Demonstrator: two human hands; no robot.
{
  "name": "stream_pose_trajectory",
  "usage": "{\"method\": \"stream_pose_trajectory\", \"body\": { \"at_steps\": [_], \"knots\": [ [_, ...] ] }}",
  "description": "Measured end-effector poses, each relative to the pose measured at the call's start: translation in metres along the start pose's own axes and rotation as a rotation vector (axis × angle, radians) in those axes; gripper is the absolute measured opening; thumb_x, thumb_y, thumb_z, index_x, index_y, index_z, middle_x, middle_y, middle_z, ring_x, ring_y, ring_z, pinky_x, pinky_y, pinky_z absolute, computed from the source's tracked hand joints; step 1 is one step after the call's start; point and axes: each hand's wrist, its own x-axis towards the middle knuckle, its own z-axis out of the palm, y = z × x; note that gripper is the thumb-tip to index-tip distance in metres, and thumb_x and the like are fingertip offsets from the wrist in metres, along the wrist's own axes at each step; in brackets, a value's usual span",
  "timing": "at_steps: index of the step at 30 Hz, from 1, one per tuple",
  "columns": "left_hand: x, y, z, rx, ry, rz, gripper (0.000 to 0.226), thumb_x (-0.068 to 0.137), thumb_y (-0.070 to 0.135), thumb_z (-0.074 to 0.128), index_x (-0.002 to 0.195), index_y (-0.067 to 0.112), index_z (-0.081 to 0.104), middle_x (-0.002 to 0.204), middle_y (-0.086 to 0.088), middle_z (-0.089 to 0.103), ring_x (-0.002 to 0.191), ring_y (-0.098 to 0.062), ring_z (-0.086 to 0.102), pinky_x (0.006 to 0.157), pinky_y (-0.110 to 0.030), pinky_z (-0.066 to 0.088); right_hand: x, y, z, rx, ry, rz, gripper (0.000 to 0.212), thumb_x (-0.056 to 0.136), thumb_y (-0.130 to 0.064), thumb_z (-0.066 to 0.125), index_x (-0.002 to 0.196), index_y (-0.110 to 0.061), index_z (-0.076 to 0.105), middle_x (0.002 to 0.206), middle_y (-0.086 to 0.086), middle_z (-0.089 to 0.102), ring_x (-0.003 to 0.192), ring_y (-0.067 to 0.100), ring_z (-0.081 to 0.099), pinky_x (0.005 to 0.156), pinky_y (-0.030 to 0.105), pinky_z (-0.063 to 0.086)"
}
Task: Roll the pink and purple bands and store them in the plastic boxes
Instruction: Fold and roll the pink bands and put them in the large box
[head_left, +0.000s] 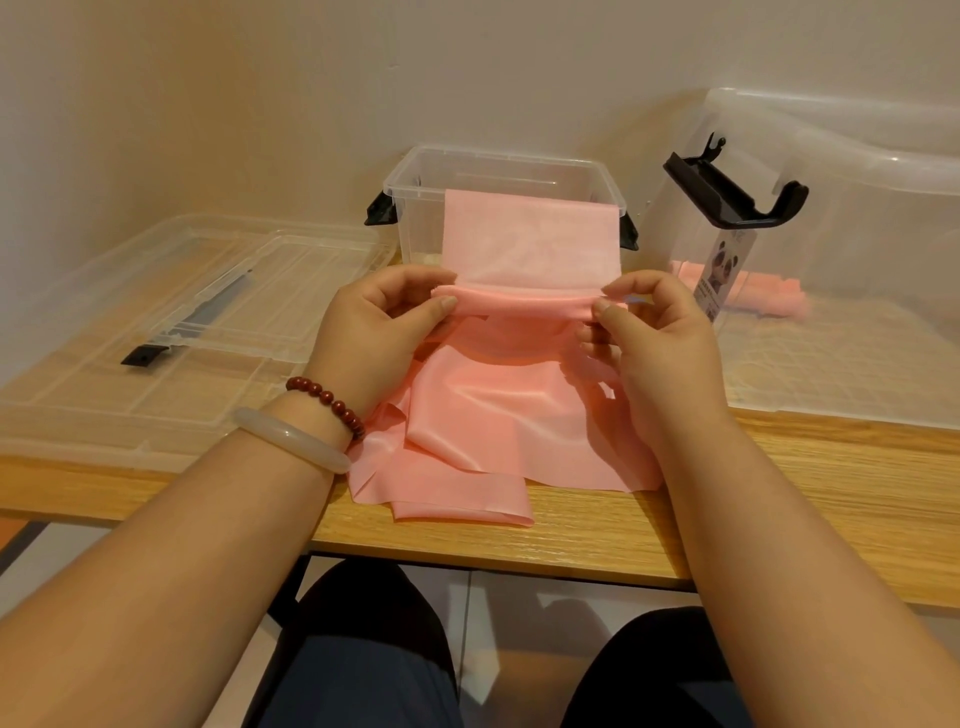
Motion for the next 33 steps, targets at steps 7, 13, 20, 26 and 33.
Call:
{"method": "stream_pose_trajectory", "body": {
  "at_steps": [7,13,20,26,33],
  "knots": [
    [0.0005,0.0003,-0.0015,0.004,0.017,0.0,0.018,0.09,0.009,0.065,0.092,0.025,0.072,0.074,0.009,0.07,0.071,-0.008,0.066,0.069,-0.022,0.056,0.0001,-0.0003,-0.0002,-0.014,-0.001,0.043,0.017,0.083,-0.013,0.077,0.099,-0.016,0.073,0.091,0.003,0.072,0.084,0.018,0.073,0.074,0.039,0.062],
    [-0.0007,0.0011,-0.0012,0.024,-0.006,-0.019,0.02,0.088,0.006,0.066,0.101,0.02,0.072,0.088,-0.002,0.074,0.081,-0.013,0.07,0.074,-0.024,0.057,0.0,-0.0005,-0.0007,-0.06,0.028,0.015,0.005,0.09,-0.02,0.07,0.093,-0.017,0.073,0.083,0.002,0.074,0.078,0.018,0.073,0.069,0.037,0.062],
    [-0.0015,0.0022,-0.0006,-0.017,-0.019,-0.034,0.015,0.089,0.006,0.065,0.1,0.011,0.074,0.092,-0.006,0.075,0.091,-0.019,0.072,0.08,-0.029,0.058,-0.0007,-0.0023,0.0012,0.001,0.038,0.051,0.01,0.089,-0.015,0.07,0.095,-0.007,0.071,0.074,0.002,0.073,0.071,0.018,0.072,0.064,0.038,0.062],
    [-0.0015,0.0023,0.0005,-0.039,0.014,-0.037,0.017,0.086,0.005,0.068,0.098,0.016,0.073,0.085,-0.002,0.075,0.082,-0.017,0.072,0.073,-0.026,0.058,-0.0004,-0.003,0.0018,-0.015,0.04,0.001,0.01,0.092,-0.008,0.066,0.094,-0.018,0.065,0.069,0.0,0.066,0.061,0.011,0.066,0.056,0.029,0.059],
    [-0.0005,0.0022,-0.0006,-0.033,0.044,-0.008,0.017,0.089,0.004,0.065,0.095,0.019,0.071,0.07,0.003,0.07,0.068,-0.013,0.066,0.069,-0.026,0.059,-0.0012,-0.0022,-0.0001,0.006,-0.007,0.033,0.014,0.087,-0.014,0.073,0.101,-0.012,0.073,0.085,0.002,0.072,0.077,0.017,0.071,0.068,0.033,0.061]
  ]
}}
